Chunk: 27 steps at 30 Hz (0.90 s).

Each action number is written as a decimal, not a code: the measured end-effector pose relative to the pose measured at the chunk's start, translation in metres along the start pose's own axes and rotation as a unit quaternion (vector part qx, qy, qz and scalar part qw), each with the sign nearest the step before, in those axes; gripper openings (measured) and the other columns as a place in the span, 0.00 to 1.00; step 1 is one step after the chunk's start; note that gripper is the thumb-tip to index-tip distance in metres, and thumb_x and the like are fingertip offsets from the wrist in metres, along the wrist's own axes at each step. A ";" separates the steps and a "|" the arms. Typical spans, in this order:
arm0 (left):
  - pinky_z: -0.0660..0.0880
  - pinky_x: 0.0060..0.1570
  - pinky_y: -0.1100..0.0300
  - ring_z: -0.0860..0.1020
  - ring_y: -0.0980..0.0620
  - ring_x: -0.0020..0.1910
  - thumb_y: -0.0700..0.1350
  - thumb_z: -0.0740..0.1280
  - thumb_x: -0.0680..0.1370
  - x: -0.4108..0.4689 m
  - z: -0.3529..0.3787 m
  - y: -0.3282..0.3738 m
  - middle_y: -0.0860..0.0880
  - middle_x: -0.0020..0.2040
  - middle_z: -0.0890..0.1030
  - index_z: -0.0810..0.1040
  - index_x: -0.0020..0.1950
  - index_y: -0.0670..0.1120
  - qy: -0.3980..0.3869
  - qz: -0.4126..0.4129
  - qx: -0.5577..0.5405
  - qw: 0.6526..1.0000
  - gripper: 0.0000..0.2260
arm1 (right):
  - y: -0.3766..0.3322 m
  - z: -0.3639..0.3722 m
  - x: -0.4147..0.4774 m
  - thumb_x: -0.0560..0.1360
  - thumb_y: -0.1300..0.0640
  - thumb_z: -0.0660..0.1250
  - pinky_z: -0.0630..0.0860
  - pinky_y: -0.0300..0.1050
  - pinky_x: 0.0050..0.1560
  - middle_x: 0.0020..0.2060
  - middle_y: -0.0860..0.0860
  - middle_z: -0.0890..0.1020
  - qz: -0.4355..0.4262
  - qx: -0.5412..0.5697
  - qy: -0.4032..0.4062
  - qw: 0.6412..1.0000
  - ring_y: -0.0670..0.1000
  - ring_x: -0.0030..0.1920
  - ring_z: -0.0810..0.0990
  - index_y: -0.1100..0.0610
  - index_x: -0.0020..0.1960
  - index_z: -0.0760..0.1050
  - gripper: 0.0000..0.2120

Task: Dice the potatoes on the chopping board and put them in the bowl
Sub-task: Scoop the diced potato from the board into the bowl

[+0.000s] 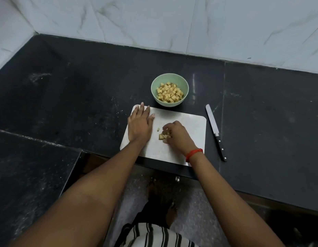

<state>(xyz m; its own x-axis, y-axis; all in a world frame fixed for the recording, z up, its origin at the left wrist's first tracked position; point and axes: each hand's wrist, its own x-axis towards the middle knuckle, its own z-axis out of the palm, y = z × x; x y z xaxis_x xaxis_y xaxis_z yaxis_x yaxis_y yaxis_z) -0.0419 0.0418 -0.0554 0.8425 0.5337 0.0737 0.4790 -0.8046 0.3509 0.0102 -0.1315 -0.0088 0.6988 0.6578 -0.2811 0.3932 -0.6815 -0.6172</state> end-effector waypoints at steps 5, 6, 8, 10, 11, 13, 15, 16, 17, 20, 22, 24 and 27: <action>0.64 0.70 0.46 0.60 0.47 0.79 0.57 0.54 0.86 0.001 -0.001 -0.001 0.49 0.81 0.63 0.70 0.77 0.51 0.010 0.004 -0.005 1.000 0.22 | -0.001 -0.010 0.005 0.69 0.57 0.79 0.68 0.41 0.64 0.66 0.54 0.73 -0.090 -0.076 -0.004 0.993 0.56 0.65 0.72 0.53 0.72 0.72 0.33; 0.64 0.69 0.46 0.60 0.47 0.79 0.57 0.54 0.86 0.002 -0.001 -0.001 0.49 0.80 0.64 0.70 0.77 0.51 0.012 0.003 -0.005 1.000 0.22 | -0.002 -0.009 0.004 0.73 0.56 0.75 0.67 0.45 0.68 0.71 0.54 0.70 -0.122 -0.131 -0.020 0.984 0.57 0.70 0.68 0.52 0.75 0.68 0.33; 0.64 0.70 0.46 0.60 0.47 0.79 0.56 0.54 0.86 0.001 0.001 -0.001 0.49 0.80 0.64 0.70 0.77 0.51 0.013 0.001 -0.008 1.000 0.21 | -0.004 -0.004 -0.001 0.82 0.56 0.62 0.63 0.50 0.74 0.79 0.55 0.60 -0.173 -0.238 -0.051 0.954 0.58 0.77 0.59 0.52 0.80 0.58 0.28; 0.64 0.70 0.46 0.60 0.48 0.79 0.56 0.53 0.86 0.000 0.002 -0.001 0.50 0.80 0.64 0.70 0.77 0.51 0.014 0.000 -0.012 1.000 0.21 | -0.005 0.003 -0.009 0.85 0.59 0.50 0.58 0.51 0.77 0.81 0.55 0.53 -0.196 -0.292 -0.045 0.935 0.58 0.80 0.53 0.53 0.82 0.52 0.25; 0.64 0.71 0.46 0.60 0.48 0.79 0.56 0.53 0.86 0.000 0.002 -0.001 0.50 0.80 0.64 0.71 0.77 0.51 0.016 0.000 -0.011 1.000 0.21 | -0.006 0.006 -0.013 0.85 0.60 0.47 0.58 0.50 0.77 0.81 0.56 0.52 -0.201 -0.300 -0.033 0.932 0.58 0.80 0.51 0.54 0.82 0.50 0.25; 0.64 0.71 0.45 0.60 0.48 0.79 0.55 0.53 0.86 0.001 0.001 -0.001 0.50 0.80 0.64 0.70 0.77 0.51 0.017 0.001 -0.006 1.000 0.21 | -0.004 0.012 -0.022 0.85 0.62 0.47 0.64 0.49 0.74 0.81 0.56 0.51 -0.209 -0.298 -0.020 0.931 0.57 0.81 0.51 0.55 0.82 0.50 0.26; 0.64 0.71 0.45 0.60 0.48 0.79 0.56 0.53 0.86 0.001 0.001 -0.001 0.50 0.80 0.64 0.70 0.77 0.51 0.014 -0.001 -0.009 1.000 0.21 | 0.000 0.018 -0.031 0.84 0.64 0.49 0.72 0.51 0.68 0.80 0.56 0.55 -0.200 -0.306 -0.022 0.930 0.57 0.80 0.54 0.57 0.81 0.54 0.25; 0.64 0.71 0.45 0.60 0.48 0.79 0.56 0.53 0.86 0.000 0.001 -0.001 0.50 0.80 0.64 0.70 0.77 0.51 0.014 -0.001 -0.010 1.000 0.21 | 0.003 0.021 -0.033 0.84 0.65 0.52 0.76 0.53 0.64 0.79 0.57 0.59 -0.204 -0.306 -0.013 0.930 0.58 0.79 0.58 0.59 0.80 0.58 0.24; 0.64 0.71 0.45 0.60 0.48 0.79 0.56 0.52 0.86 0.000 0.001 0.000 0.50 0.80 0.64 0.70 0.77 0.51 0.014 0.000 -0.011 1.000 0.21 | 0.007 0.024 -0.034 0.82 0.66 0.55 0.80 0.54 0.58 0.76 0.59 0.66 -0.214 -0.301 0.001 0.929 0.60 0.76 0.64 0.61 0.77 0.64 0.23; 0.64 0.71 0.45 0.60 0.48 0.79 0.55 0.53 0.86 -0.001 0.000 0.000 0.49 0.80 0.64 0.70 0.77 0.51 0.016 0.003 -0.013 1.000 0.21 | 0.016 0.031 -0.027 0.76 0.67 0.65 0.82 0.51 0.36 0.57 0.59 0.79 -0.247 -0.325 0.069 0.910 0.61 0.58 0.80 0.63 0.59 0.78 0.13; 0.64 0.70 0.45 0.60 0.47 0.79 0.55 0.53 0.86 -0.001 0.001 0.000 0.49 0.80 0.64 0.71 0.76 0.51 0.016 0.002 -0.015 1.000 0.21 | 0.015 0.030 -0.023 0.70 0.67 0.71 0.76 0.47 0.26 0.45 0.56 0.80 -0.254 -0.354 0.094 0.895 0.57 0.45 0.80 0.60 0.48 0.79 0.08; 0.65 0.70 0.44 0.60 0.47 0.79 0.54 0.53 0.86 0.000 0.001 -0.001 0.49 0.80 0.65 0.71 0.76 0.51 0.015 0.004 -0.010 1.000 0.21 | 0.010 0.026 -0.020 0.66 0.68 0.74 0.72 0.46 0.23 0.39 0.55 0.79 -0.256 -0.353 0.101 0.894 0.56 0.38 0.79 0.59 0.42 0.78 0.09; 0.65 0.70 0.44 0.61 0.47 0.79 0.55 0.53 0.86 0.000 0.001 -0.001 0.48 0.80 0.65 0.71 0.76 0.50 0.018 0.005 -0.015 1.000 0.21 | 0.006 0.018 -0.012 0.73 0.66 0.70 0.77 0.49 0.38 0.44 0.57 0.83 -0.199 -0.239 0.137 0.941 0.58 0.45 0.81 0.60 0.47 0.81 0.05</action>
<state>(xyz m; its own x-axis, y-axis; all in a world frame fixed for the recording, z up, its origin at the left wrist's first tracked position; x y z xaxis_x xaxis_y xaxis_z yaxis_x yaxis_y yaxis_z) -0.0419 0.0428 -0.0570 0.8375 0.5352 0.1104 0.4625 -0.8018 0.3784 -0.0067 -0.1371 -0.0224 0.5413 0.8287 0.1425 0.8342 -0.5080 -0.2145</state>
